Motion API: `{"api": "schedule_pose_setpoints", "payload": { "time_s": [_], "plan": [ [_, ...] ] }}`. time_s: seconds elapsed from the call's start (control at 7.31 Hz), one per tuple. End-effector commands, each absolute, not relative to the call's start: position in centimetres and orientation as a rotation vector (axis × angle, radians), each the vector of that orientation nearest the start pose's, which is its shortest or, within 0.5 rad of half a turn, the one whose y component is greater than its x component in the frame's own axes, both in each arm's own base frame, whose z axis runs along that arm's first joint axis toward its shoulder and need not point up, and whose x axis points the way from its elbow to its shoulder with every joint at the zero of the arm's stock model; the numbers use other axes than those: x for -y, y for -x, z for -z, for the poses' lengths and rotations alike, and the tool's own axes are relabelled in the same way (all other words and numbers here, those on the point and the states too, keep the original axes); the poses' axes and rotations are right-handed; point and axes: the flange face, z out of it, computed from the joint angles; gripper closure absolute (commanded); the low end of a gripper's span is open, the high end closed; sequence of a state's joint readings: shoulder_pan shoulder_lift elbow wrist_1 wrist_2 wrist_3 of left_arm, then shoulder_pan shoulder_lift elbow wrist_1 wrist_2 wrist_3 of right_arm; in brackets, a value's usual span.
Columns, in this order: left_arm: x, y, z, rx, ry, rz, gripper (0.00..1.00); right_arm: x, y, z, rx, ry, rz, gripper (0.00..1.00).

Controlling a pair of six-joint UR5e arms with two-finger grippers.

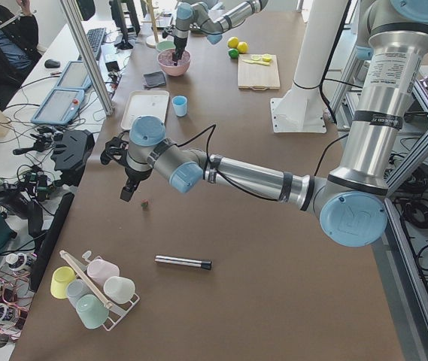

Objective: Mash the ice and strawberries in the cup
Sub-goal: 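Lower the right gripper into the ice and grasp another cube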

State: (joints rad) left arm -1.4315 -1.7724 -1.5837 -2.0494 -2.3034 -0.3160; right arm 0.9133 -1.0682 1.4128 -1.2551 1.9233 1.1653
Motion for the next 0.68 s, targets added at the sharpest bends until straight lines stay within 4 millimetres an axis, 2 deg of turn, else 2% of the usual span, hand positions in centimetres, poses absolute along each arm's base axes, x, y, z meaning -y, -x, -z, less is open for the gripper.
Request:
{"api": "schedule_pose_setpoints", "payload": {
  "time_s": [0.0, 0.55],
  "plan": [
    [59.62, -1.73, -48.85, -0.831, -0.484, -0.092, 0.02, 62.52, 35.7, -40.86, 0.735, -0.138, -0.368, 0.28],
    [59.62, -2.46, -49.01, -0.834, -0.476, -0.101, 0.02, 62.46, 36.01, -41.52, 0.723, -0.133, -0.366, 0.3]
  ]
}}
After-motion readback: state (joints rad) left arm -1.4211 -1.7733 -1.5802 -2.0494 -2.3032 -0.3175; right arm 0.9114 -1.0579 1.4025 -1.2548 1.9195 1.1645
